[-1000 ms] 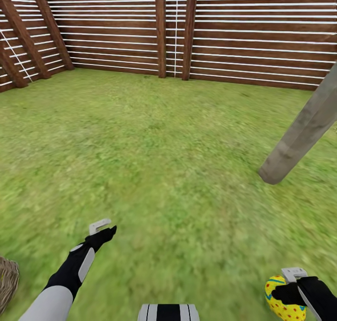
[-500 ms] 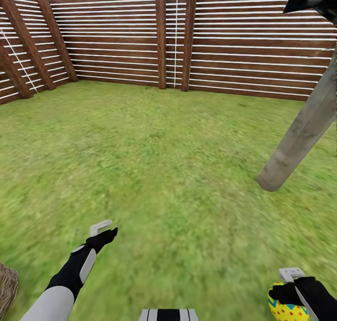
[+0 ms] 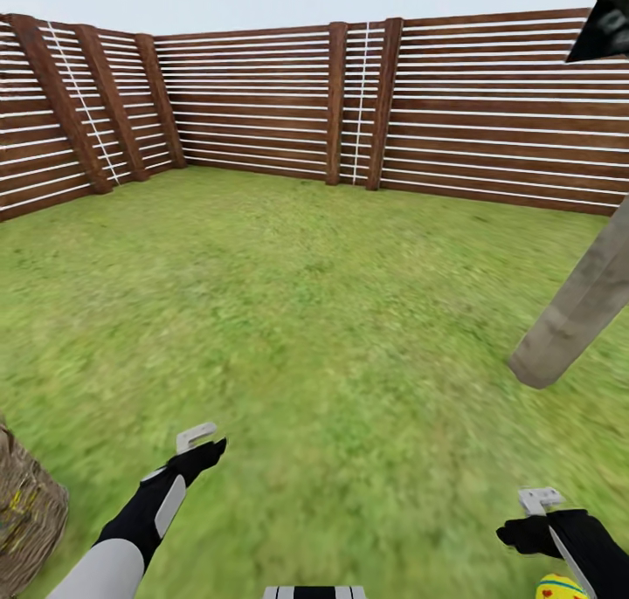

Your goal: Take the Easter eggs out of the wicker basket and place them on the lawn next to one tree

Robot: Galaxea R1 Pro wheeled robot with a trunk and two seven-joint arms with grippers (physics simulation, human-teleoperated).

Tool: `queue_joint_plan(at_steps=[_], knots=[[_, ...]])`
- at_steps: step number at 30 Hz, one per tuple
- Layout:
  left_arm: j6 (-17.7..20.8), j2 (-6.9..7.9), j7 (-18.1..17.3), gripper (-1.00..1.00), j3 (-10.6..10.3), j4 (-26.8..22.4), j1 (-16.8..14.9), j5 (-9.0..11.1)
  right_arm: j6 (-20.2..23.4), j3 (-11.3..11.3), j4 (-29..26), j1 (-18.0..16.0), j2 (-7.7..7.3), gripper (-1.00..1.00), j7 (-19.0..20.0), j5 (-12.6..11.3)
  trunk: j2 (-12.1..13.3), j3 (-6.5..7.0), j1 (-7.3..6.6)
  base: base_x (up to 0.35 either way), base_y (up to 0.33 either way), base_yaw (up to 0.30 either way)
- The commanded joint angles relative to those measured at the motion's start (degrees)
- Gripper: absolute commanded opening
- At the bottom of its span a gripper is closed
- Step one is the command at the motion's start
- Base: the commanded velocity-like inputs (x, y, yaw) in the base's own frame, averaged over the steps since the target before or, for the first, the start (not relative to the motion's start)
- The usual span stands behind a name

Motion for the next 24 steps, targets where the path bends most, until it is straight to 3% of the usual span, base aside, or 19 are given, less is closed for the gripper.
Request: queue_joint_plan(at_steps=[1,9,14,24], knots=[[0.41,-0.07,-0.31,1.0,0.23,0.05,-0.03,0.58,0.29,-0.16,-0.32,0.01,0.02,1.0,0.39,0.42,0.0,0.16,-0.03,0.0,0.0,0.231],[0.39,-0.79,-0.31,1.0,0.16,0.25,-0.03,0.14,0.88,0.2,-0.44,0.01,0.21,1.0,0.17,0.58,0.1,1.73,-0.24,0.0,0.0,0.225],[0.39,-1.07,-0.31,1.0,0.2,0.32,-0.03,-0.2,4.81,0.15,-0.59,0.01,0.11,1.0,0.24,0.76,0.17,2.65,-0.37,0.0,0.0,0.159],[0.39,-1.76,-0.31,1.0,0.16,0.37,-0.03,-0.3,5.12,0.15,-0.61,0.01,0.1,1.0,0.29,0.67,0.3,4.55,-0.63,0.0,0.0,0.1]])
